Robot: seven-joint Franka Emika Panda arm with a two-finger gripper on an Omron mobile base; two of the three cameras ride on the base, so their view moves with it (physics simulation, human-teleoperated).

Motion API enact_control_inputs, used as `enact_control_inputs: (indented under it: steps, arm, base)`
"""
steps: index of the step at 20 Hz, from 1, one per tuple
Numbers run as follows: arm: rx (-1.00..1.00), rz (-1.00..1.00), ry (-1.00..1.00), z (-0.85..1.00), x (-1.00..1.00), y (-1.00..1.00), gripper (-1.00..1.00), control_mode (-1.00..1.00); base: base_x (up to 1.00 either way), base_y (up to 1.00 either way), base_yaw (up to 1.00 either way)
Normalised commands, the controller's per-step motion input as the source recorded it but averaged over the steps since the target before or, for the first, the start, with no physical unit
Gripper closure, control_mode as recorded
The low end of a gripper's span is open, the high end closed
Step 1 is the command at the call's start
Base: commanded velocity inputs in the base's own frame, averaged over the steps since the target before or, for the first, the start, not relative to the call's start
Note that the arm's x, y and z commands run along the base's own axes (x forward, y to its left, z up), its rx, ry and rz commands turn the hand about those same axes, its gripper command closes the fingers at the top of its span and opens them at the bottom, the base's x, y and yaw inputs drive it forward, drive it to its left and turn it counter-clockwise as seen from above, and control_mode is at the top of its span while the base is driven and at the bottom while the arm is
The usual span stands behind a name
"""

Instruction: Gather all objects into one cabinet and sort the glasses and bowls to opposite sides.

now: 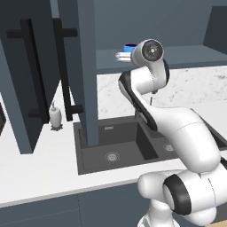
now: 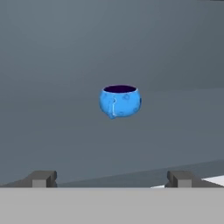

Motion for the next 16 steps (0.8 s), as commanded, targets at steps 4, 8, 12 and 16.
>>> enact_control_inputs:
  steps: [4,8,12,16]
  arm:
    - [0.01,0.0,0.0,0.0,0.03,-0.05,-1.0,-1.0]
    - [0.0,0.0,0.02,0.0,0.15,0.0,-1.0,-1.0]
    - [0.0,0.0,0.03,0.0,0.32,0.0,-1.0,-1.0]
    - [0.0,-0.01,0.04,0.0,0.42,0.0,-1.0,-1.0]
  base:
    - [0.0,0.0,0.0]
    - [0.0,0.0,0.0]
    - [0.0,0.0,0.0]
    - [0.0,0.0,0.0]
